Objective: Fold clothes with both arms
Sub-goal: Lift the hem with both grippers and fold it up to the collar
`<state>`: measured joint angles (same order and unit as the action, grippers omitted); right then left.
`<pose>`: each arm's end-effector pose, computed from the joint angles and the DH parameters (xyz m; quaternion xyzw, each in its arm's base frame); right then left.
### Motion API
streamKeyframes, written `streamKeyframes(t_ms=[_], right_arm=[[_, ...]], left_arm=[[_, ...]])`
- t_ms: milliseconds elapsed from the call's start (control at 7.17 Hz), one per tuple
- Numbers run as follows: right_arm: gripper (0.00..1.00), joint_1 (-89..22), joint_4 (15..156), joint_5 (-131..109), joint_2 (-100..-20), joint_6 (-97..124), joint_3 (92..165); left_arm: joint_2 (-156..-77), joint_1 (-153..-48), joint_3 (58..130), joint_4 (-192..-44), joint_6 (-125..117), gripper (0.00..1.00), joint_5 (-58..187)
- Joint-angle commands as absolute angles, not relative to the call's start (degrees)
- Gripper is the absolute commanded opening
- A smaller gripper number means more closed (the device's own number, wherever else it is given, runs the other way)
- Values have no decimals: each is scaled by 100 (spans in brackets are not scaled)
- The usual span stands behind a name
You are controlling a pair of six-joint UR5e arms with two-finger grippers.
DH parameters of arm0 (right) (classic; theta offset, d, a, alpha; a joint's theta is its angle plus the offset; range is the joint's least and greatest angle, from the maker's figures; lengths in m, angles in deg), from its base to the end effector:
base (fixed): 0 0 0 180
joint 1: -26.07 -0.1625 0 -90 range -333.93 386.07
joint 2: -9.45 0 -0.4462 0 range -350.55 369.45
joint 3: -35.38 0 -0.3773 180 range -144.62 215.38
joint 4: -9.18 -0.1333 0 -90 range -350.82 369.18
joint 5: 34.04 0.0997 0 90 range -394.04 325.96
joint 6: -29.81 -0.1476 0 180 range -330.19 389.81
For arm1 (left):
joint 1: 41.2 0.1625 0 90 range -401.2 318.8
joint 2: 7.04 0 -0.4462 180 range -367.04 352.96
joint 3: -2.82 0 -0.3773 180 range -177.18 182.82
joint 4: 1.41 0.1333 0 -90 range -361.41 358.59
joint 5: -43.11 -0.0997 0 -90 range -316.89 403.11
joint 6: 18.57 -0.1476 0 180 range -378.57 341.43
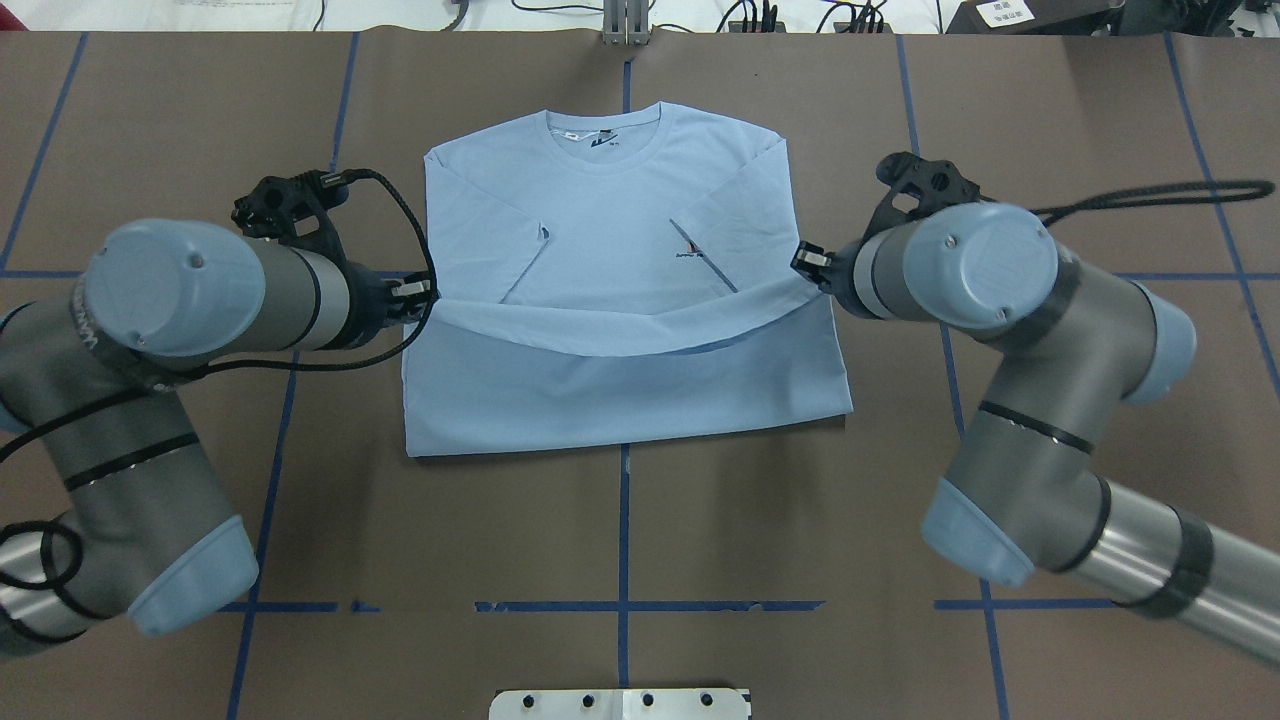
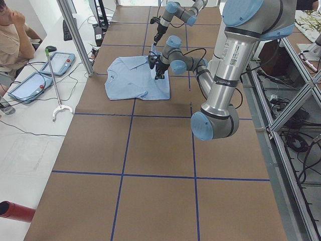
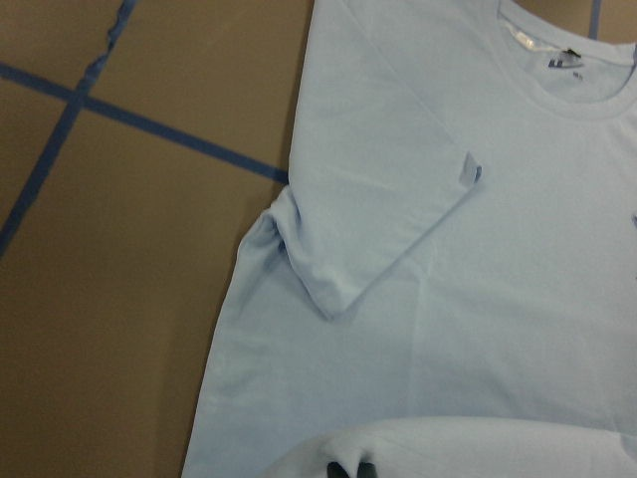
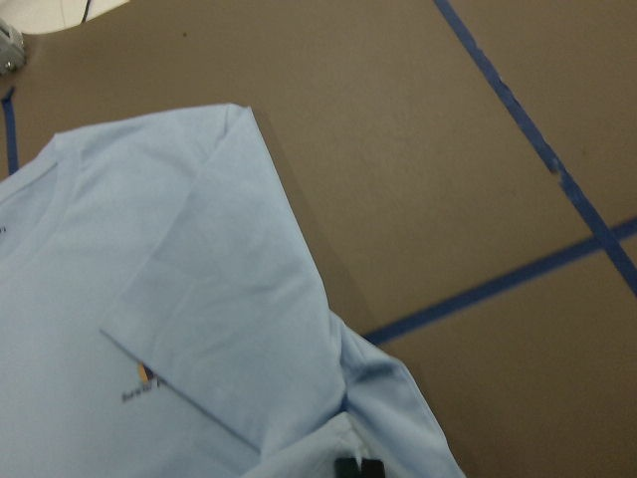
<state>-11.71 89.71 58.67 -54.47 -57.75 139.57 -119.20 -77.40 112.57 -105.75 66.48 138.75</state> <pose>-0.4450 -0.5048 0.3386 0.1244 -0.4022 0.2658 0.8672 0.4355 -0.4659 0.3224 0.1248 0.4560 -0.2149 0.8545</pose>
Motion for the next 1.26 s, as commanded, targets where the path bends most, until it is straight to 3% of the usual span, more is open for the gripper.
streamKeyframes(t_ms=[0,418,1116], right_arm=[[0,-1882,8978,6306,-4385,-5307,12465],[0,-2033,8411,6273,-3433,-5166,10759],[0,-2121,8037,6282,-3002,-5166,9745]], left_arm=[[-12268,-8380,9668,-12034,6073,0,13873],[-12998,-8637,8135,-12926,6079,0,13506],[-13334,-8629,7262,-13552,6071,0,13496]])
